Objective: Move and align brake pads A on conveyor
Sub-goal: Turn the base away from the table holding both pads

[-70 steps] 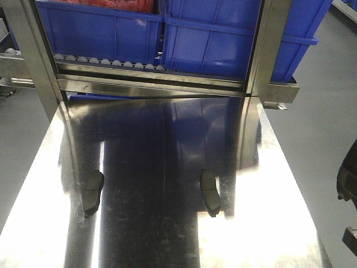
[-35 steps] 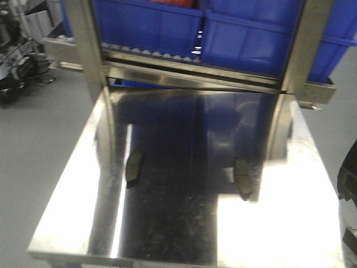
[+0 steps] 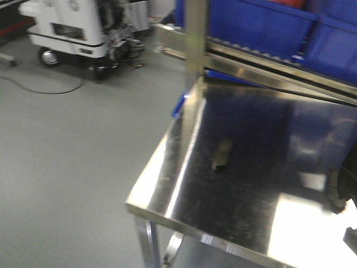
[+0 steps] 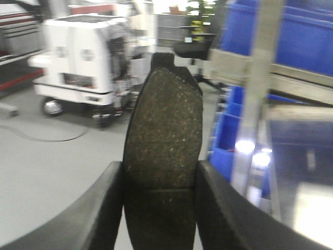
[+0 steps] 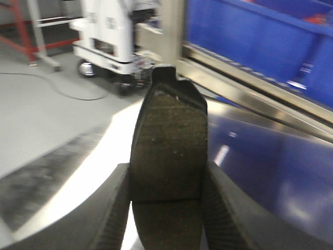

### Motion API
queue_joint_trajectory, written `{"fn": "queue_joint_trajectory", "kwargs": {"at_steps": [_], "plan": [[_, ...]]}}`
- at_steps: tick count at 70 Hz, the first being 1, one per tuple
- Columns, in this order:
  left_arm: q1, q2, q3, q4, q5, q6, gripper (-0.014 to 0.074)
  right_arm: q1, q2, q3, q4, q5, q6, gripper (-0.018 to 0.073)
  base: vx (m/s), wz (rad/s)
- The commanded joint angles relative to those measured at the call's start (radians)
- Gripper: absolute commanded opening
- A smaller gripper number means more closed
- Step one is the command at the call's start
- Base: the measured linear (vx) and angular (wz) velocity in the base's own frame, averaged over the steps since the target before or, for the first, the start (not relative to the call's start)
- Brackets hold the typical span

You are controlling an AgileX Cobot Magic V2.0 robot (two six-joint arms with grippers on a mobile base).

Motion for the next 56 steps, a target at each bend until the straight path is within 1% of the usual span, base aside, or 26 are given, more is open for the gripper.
{"fn": "queue_joint_trajectory", "kwargs": {"at_steps": [1, 31, 56], "plan": [[-0.003, 0.011, -0.026, 0.000, -0.095, -0.001, 0.0146, -0.001, 0.000, -0.030, -0.008, -0.102, -0.001, -0.0003, -0.06, 0.71], [-0.003, 0.011, -0.026, 0.000, -0.095, -0.001, 0.0146, -0.001, 0.000, -0.030, -0.008, -0.102, -0.001, -0.0003, -0.03, 0.79], [-0.003, 0.011, -0.026, 0.000, -0.095, -0.001, 0.0146, -0.001, 0.000, -0.030, -0.008, -0.102, -0.001, -0.0003, 0.05, 0.73]]}}
